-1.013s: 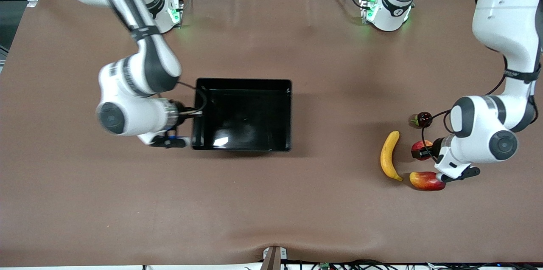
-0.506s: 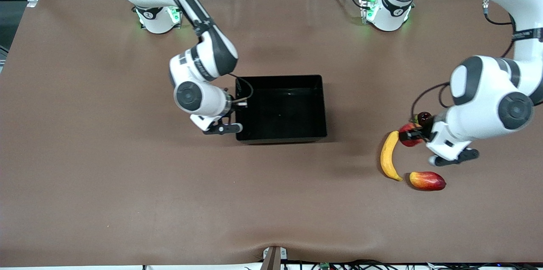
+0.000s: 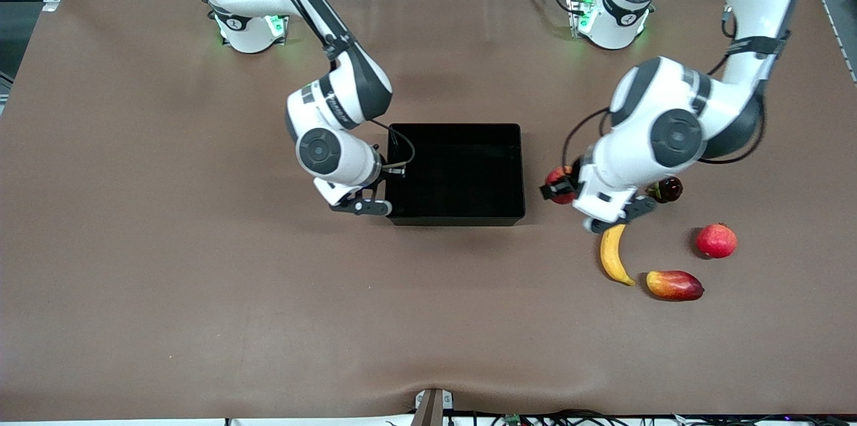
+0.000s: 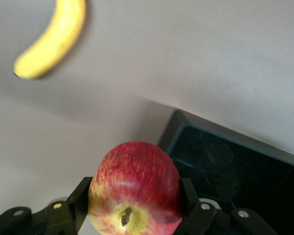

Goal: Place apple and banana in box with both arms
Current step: 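Lower the apple into the box while the right gripper releases and withdraws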

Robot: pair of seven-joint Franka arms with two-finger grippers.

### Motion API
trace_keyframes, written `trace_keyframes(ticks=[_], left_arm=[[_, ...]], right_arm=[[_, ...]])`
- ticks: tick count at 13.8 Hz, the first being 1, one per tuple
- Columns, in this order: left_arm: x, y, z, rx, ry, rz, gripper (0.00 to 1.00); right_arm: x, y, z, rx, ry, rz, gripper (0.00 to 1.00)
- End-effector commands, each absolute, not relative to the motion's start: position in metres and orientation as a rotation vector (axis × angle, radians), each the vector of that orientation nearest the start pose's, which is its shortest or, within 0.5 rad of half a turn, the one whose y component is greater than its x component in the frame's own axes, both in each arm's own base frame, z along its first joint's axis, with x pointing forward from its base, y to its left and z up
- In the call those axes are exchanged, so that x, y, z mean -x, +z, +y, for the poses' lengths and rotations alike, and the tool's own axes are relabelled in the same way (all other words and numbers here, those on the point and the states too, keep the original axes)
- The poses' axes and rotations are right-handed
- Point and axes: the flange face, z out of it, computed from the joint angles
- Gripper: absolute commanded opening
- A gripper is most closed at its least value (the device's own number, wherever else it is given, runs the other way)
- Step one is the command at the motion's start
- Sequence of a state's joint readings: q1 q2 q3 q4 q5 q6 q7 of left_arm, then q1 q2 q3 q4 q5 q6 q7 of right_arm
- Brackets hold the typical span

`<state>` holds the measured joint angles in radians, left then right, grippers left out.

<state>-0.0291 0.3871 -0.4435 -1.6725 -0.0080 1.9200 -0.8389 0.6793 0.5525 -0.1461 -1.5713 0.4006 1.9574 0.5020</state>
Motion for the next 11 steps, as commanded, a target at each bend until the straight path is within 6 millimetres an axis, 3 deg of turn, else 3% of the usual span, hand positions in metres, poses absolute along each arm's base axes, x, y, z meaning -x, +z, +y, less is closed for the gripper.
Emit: trace_keyframes(ticks=[1, 4, 5, 7, 9, 11], left_arm=[[-0.573, 0.368, -0.306, 3.138, 0.297, -0.680, 0.00], [-0.538, 0.341, -0.365, 3.111, 0.276, -0.719, 0.00], [-0.526, 0.325, -0.375, 3.089, 0.284, -0.695, 0.00], [-0.504, 0.292, -0.385, 3.081, 0.264, -0.615, 0.00], [-0.490, 0.262, -0.381, 3.090, 0.262, -0.605, 0.00], [-0.476, 0.237, -0.389, 3.096, 0.285, -0.578, 0.00]], right_arm=[[-0.607, 0.402, 0.313, 2.915, 0.429, 0.299, 1.00], [-0.640, 0.474, 0.230, 2.923, 0.434, 0.397, 1.00], [-0.646, 0.491, 0.204, 2.938, 0.428, 0.394, 1.00], [-0.647, 0.528, 0.155, 2.986, 0.422, 0.437, 1.00], [-0.645, 0.555, 0.101, 3.020, 0.372, 0.511, 1.00], [-0.628, 0.594, 0.061, 3.032, 0.332, 0.509, 1.00]])
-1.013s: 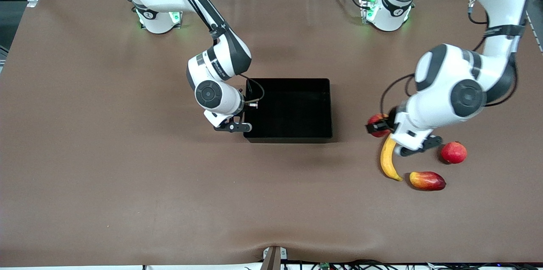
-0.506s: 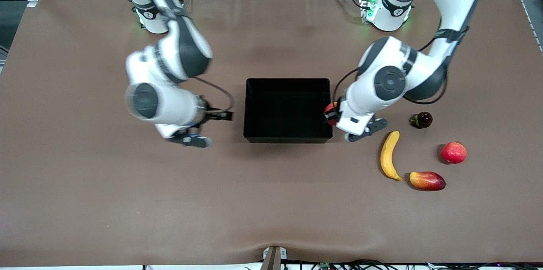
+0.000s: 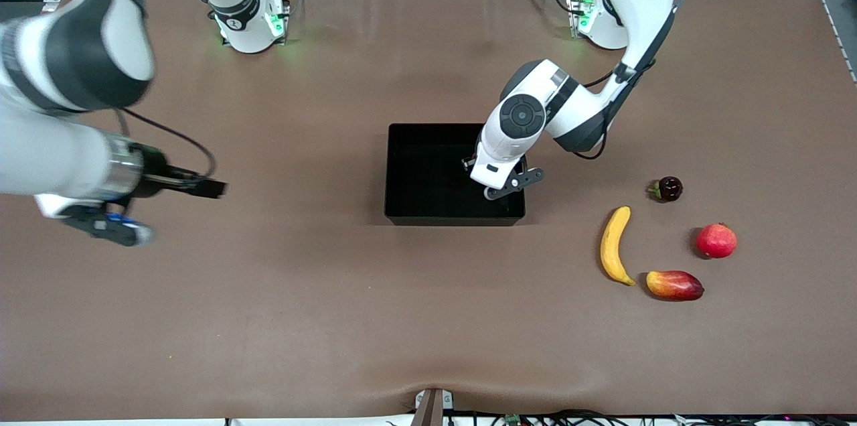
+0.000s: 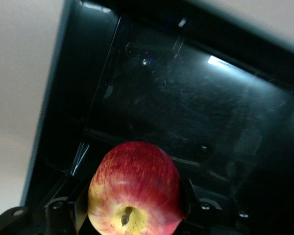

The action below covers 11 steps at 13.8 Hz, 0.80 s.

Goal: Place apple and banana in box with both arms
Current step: 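Lower the apple into the box while the right gripper releases and withdraws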

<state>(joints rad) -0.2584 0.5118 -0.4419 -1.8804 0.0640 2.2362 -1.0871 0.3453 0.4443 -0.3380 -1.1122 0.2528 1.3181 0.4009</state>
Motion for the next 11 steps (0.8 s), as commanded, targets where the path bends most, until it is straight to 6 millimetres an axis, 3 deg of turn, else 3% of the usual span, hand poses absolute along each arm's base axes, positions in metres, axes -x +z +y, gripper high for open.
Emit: trace_keyframes(ticks=[1, 3, 4, 5, 6, 7, 9, 10, 11], left_arm=[[-0.470, 0.226, -0.392, 3.087, 0.311, -0.556, 0.00], [-0.464, 0.204, -0.393, 3.064, 0.327, -0.501, 0.00], [-0.464, 0.198, -0.391, 3.055, 0.319, -0.475, 0.04], [-0.464, 0.197, -0.391, 3.053, 0.314, -0.466, 0.22], [-0.466, 0.199, -0.392, 3.058, 0.307, -0.467, 0.80], [-0.470, 0.206, -0.392, 3.066, 0.290, -0.474, 1.00], [-0.483, 0.234, -0.391, 3.082, 0.237, -0.502, 1.00], [-0.486, 0.251, -0.388, 3.063, 0.230, -0.493, 1.00], [-0.494, 0.281, -0.385, 3.055, 0.199, -0.501, 1.00]], right_arm=[[-0.616, 0.612, 0.040, 3.034, 0.331, 0.466, 1.00], [-0.597, 0.639, -0.014, 3.018, 0.300, 0.325, 1.00], [-0.586, 0.643, -0.046, 3.013, 0.311, 0.290, 1.00], [-0.573, 0.648, -0.076, 2.999, 0.304, 0.265, 1.00], [-0.561, 0.653, -0.090, 2.996, 0.299, 0.253, 1.00], [-0.550, 0.663, -0.095, 3.007, 0.283, 0.256, 1.00], [-0.540, 0.672, -0.090, 3.040, 0.312, 0.244, 1.00], [-0.539, 0.675, -0.075, 3.060, 0.317, 0.207, 1.00], [-0.540, 0.674, -0.065, 3.079, 0.332, 0.184, 1.00]])
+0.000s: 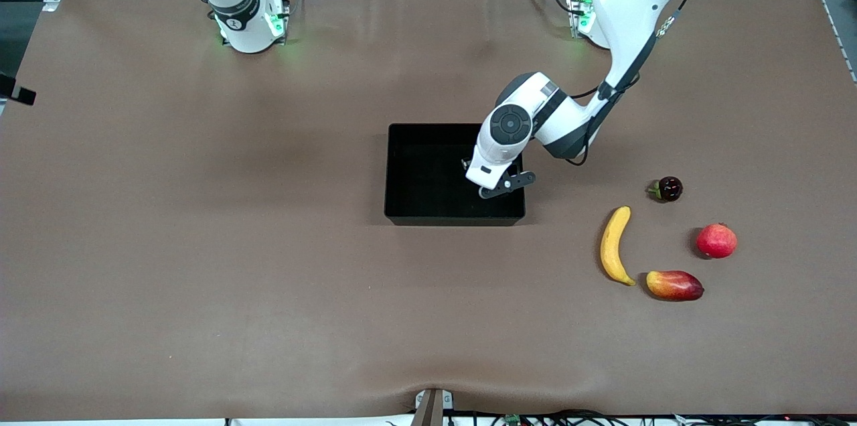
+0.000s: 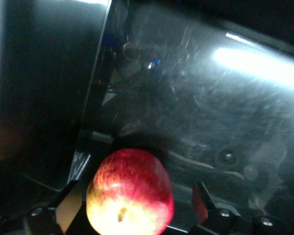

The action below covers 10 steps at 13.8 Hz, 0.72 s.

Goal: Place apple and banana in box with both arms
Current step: 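Lower the apple into the box while the right gripper releases and withdraws, then grasp the yellow banana with the left gripper and lift it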

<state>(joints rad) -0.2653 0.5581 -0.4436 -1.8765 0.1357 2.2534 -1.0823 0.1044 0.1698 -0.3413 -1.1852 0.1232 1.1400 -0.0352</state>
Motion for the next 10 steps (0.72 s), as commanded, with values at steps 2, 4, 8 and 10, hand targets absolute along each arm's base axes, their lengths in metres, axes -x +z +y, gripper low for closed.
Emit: trace_keyframes(ticks=[2, 4, 8, 10], left_arm=[[-0.512, 0.346, -0.377, 3.026, 0.167, -0.532, 1.00], [-0.552, 0.400, -0.340, 3.004, 0.174, -0.611, 1.00], [-0.619, 0.393, -0.193, 3.012, 0.233, -0.519, 1.00], [-0.648, 0.349, -0.098, 2.995, 0.250, -0.452, 1.00]], right_arm=[[-0.538, 0.677, -0.052, 3.086, 0.315, 0.144, 1.00], [-0.537, 0.678, -0.034, 3.124, 0.314, 0.094, 1.00], [-0.525, 0.675, -0.040, 3.102, 0.275, 0.074, 1.00], [-0.513, 0.672, -0.036, 3.112, 0.219, 0.059, 1.00]])
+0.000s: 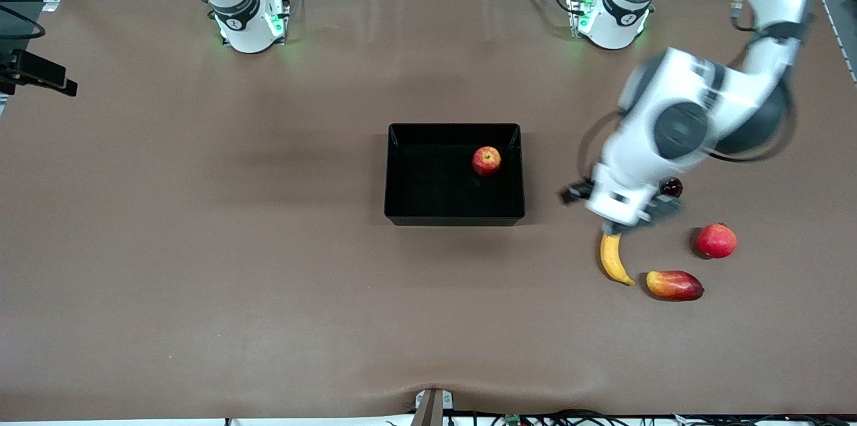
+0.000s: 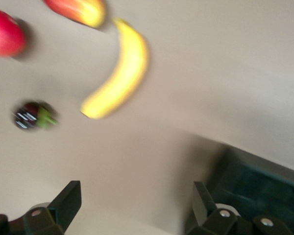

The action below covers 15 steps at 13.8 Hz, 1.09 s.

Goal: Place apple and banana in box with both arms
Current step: 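Grasp the yellow banana with the left gripper and lift it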

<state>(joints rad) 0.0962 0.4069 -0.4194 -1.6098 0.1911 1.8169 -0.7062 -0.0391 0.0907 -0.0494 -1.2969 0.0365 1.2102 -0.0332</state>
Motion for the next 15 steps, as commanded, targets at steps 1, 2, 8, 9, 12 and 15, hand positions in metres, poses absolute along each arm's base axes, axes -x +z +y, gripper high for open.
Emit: trace_keyframes(ticks=[1, 2, 8, 9, 12, 15], left_arm=[[-0.656, 0.323, -0.074, 3.031, 0.239, -0.426, 1.00], [-0.662, 0.298, -0.057, 3.067, 0.219, -0.400, 1.00], [-0.669, 0.245, -0.050, 3.172, 0.204, 0.093, 1.00], [-0.670, 0.238, -0.057, 3.180, 0.188, 0.183, 1.00], [-0.670, 0.201, -0.067, 3.211, 0.151, 0.324, 1.00], [-0.668, 0.180, -0.077, 3.230, 0.149, 0.336, 0.78]], right_arm=[[-0.511, 0.669, -0.040, 3.123, 0.208, 0.071, 1.00], [-0.511, 0.668, -0.050, 3.134, 0.208, 0.097, 1.00], [-0.510, 0.672, -0.083, 3.106, 0.174, -0.057, 1.00], [-0.511, 0.672, -0.082, 3.105, 0.171, -0.057, 1.00], [-0.511, 0.670, -0.073, 3.105, 0.186, -0.090, 1.00], [-0.510, 0.670, -0.076, 3.104, 0.191, -0.081, 1.00]])
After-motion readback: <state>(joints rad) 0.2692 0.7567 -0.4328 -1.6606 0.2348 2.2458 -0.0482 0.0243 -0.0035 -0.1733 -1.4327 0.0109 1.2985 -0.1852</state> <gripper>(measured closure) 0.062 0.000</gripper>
